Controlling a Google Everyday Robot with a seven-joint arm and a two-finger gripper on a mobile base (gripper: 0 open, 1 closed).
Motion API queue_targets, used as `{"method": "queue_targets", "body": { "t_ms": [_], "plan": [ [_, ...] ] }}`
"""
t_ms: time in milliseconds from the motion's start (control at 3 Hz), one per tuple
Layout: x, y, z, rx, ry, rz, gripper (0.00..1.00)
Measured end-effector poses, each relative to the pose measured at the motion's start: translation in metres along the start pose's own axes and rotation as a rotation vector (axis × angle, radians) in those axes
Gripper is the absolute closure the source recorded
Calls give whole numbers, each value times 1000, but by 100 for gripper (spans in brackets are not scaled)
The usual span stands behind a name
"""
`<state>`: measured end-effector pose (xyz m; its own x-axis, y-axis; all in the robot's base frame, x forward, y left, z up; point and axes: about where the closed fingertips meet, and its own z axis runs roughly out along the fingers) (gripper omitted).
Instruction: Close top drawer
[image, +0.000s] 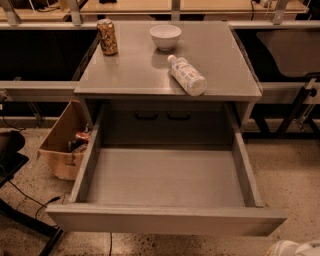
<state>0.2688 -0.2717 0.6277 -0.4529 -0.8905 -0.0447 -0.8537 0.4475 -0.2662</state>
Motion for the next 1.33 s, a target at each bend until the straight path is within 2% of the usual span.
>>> {"method": "queue_targets", "body": {
  "t_ms": [333, 667, 1000, 1333],
  "plan": [
    [0, 7, 38, 25, -86, 34, 100],
    [-31, -18, 55, 102, -225, 13, 100],
    [-65, -42, 57, 161, -318, -51, 100],
    [-114, -53, 65, 176, -413, -151, 100]
  ]
}}
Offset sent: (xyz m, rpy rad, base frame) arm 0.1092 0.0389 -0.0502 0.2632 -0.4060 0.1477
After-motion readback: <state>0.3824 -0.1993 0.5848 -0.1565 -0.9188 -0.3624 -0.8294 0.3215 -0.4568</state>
